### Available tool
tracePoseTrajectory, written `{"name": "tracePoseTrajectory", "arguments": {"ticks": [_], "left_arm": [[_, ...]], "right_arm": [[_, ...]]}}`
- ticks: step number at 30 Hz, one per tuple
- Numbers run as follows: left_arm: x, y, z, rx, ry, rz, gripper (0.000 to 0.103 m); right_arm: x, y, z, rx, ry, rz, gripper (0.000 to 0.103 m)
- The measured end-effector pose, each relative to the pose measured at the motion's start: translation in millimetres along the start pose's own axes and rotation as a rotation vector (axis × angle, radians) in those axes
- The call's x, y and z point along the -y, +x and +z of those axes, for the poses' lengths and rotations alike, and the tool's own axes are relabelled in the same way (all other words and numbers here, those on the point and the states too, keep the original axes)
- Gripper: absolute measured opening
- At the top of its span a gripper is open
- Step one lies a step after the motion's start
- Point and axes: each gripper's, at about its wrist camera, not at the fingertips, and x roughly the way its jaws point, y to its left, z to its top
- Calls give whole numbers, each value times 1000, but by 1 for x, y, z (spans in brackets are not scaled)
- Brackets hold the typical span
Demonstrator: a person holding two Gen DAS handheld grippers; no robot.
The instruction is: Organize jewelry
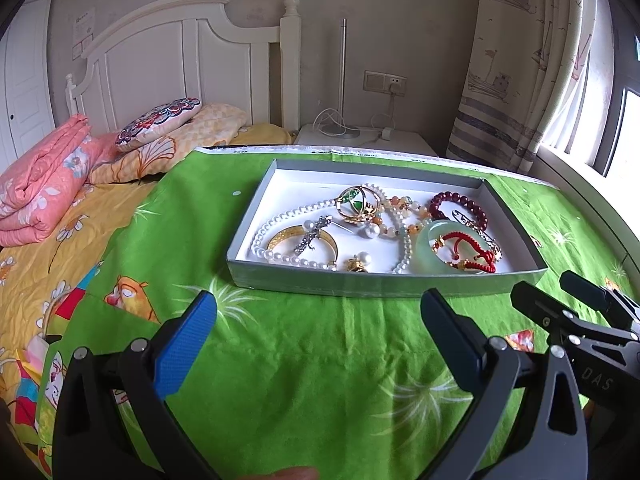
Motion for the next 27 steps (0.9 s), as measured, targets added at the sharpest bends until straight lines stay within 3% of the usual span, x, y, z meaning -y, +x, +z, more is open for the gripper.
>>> {"name": "tracePoseTrajectory", "arguments": {"ticks": [27], "left_arm": [[2,0,0,1,1,-1,101]], "right_arm": [[1,0,0,-1,2,1,87]]}}
